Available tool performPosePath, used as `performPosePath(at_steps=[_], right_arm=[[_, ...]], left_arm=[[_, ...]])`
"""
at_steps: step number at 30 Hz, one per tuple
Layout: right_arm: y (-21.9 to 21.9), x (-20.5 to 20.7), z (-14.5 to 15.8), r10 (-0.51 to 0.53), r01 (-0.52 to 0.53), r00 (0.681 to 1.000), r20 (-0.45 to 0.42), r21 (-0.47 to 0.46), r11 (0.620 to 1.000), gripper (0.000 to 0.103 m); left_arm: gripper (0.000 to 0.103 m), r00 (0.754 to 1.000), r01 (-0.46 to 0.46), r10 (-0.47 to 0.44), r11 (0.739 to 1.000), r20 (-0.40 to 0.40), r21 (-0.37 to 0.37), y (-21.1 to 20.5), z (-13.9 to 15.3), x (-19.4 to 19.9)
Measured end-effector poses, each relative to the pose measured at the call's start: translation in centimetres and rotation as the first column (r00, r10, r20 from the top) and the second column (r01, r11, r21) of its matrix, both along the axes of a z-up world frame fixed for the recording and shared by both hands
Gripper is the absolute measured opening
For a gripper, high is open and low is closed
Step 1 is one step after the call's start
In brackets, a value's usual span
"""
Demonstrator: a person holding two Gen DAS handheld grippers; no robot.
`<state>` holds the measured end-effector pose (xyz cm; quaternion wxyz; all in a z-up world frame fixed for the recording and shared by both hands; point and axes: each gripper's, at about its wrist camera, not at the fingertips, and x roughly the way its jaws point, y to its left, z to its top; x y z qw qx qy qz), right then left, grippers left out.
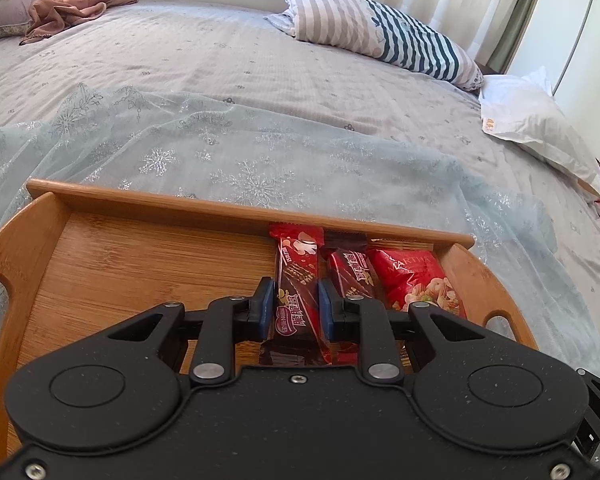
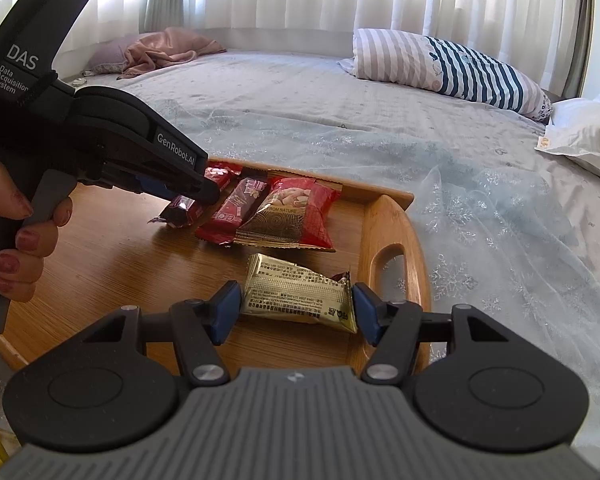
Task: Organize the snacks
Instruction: 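Lower the red bar beside the other snacks and open the left tool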
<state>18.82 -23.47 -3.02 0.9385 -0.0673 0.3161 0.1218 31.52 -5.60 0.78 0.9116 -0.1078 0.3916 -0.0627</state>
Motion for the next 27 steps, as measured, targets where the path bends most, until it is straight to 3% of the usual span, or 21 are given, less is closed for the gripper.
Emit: performPosePath(at_steps=[16,20,27], right_arm=[[0.04,0.14,-0.13,0.021,-0.021,1.000,-0.002,0.004,1.000,0.066],[0.01,0.16,-0.17,0.028,-0.028,1.000,-0.003,0.010,1.000,0.066],[0.01,0.03,-0.11,0.038,-0.037,0.999,-0.001,0.020,0.999,0.079]], left_arm=[[0.024,1.000,0.002,-0.002,1.000,-0.002,0.025,-0.31,0.04,0.11],[0.034,1.000,0.001,-0.001,1.000,-0.006,0.023,-0.31,0.13,0.15],[0.053,1.000,0.003,-0.002,0.999,-0.013,0.039,-0.16,0.43,-0.28]])
